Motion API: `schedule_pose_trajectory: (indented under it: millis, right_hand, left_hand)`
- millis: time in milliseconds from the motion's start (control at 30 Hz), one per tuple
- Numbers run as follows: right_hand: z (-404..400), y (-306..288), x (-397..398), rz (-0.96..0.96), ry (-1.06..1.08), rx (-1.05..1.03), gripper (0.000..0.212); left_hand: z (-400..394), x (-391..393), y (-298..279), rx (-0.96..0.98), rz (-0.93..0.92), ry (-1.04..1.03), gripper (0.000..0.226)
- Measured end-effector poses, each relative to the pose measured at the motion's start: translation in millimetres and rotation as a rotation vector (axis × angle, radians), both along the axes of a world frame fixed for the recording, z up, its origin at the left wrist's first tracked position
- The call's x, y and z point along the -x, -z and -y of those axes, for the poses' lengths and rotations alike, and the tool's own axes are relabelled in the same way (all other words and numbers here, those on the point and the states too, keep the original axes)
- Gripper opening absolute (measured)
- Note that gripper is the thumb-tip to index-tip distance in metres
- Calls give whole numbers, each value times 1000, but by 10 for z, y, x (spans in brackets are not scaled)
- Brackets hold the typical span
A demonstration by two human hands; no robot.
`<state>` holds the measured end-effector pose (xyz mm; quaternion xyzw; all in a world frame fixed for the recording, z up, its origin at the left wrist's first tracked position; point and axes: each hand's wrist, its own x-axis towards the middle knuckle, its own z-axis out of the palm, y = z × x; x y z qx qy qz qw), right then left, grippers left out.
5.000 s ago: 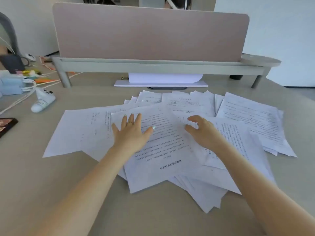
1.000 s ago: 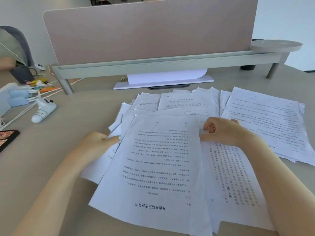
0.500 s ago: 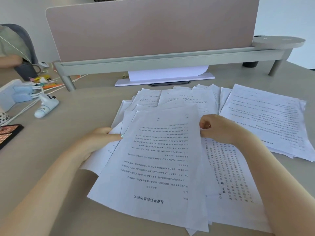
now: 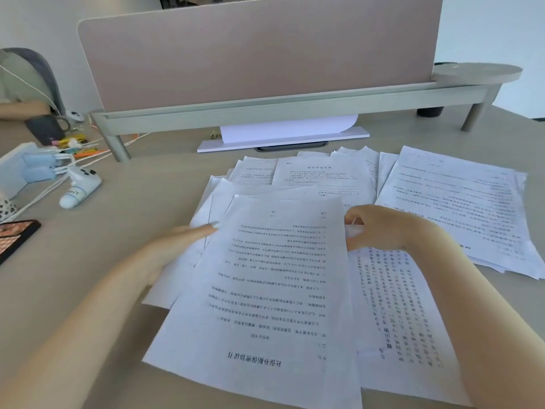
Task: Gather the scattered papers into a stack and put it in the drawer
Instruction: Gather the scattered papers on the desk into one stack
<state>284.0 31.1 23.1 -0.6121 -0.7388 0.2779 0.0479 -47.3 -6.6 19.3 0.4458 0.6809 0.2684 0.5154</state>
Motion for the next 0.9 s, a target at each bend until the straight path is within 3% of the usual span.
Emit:
schedule_pose_trajectory:
  millis: [67,133,200,300,433,533,633,700,833,900]
  right_hand:
    - [-16,32,4,54,-3,-42,44]
    - [-28,63,24,62,-18,-87,34]
    - [-15,74,53,89,-45,-135,27]
    - [-1,85,70,113,-75,-187,37]
    - [-11,93,42,90,-62,-141,60]
    - [-34,96,64,92,-45,-123,64]
    - [-31,97,100,78,-41,-132,55]
    - [-14,104,140,-34,-34,-136,44]
    - [59,81,294,-309,-3,-92,47]
    - [84,69,327,-312,-3,-94,40]
  left_hand:
    - [24,-160,-10,-24,15,98,88]
    - [31,-333,-3,-79,-28,146,62]
    - [-4,-392,37,-152,-54,100,36]
    - [-55,-306,15,-258,19,-67,17]
    - [-112,33,-180,-348,123,-292,21]
    - [-68,261,-221,-335,143,-320,16]
    - [-15,343,-149,-325,147,-345,30]
    - [-11,346,-103,-333,187,-370,38]
    - [-10,212,-54,-363,238,-321,13]
    - [-6,154,-69,-377,257,-319,23]
